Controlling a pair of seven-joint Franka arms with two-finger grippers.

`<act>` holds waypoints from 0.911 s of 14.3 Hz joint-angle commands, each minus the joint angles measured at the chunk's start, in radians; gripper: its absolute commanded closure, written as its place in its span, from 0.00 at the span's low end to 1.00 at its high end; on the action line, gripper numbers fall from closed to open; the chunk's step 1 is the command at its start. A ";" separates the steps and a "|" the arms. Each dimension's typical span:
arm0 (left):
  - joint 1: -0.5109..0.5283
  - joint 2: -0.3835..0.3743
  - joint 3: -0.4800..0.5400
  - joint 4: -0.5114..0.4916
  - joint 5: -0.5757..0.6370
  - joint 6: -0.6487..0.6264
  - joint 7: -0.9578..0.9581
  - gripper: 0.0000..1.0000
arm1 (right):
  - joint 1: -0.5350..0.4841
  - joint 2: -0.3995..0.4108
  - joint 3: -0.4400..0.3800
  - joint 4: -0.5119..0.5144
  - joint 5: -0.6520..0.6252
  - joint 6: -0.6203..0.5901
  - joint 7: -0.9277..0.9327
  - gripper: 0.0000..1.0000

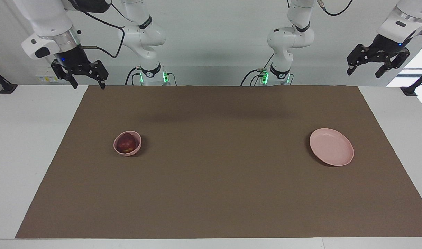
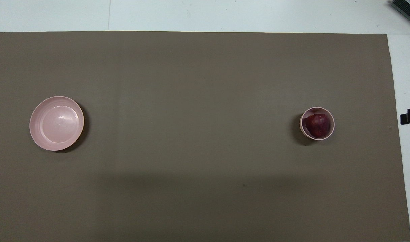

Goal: Move apple from plate to bowl

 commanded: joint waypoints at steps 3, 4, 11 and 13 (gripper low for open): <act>-0.005 -0.016 -0.005 -0.012 0.011 -0.010 0.009 0.00 | -0.009 -0.037 0.016 -0.052 -0.018 -0.026 0.008 0.00; -0.007 -0.016 -0.008 -0.012 0.011 -0.010 0.008 0.00 | -0.006 -0.039 0.017 -0.053 -0.016 -0.031 0.010 0.00; 0.003 -0.019 -0.006 -0.017 0.011 -0.027 0.008 0.00 | 0.002 -0.071 0.028 -0.099 -0.035 -0.039 0.011 0.00; 0.004 -0.019 -0.006 -0.017 0.011 -0.027 0.006 0.00 | 0.031 -0.080 0.030 -0.110 -0.062 -0.032 0.013 0.00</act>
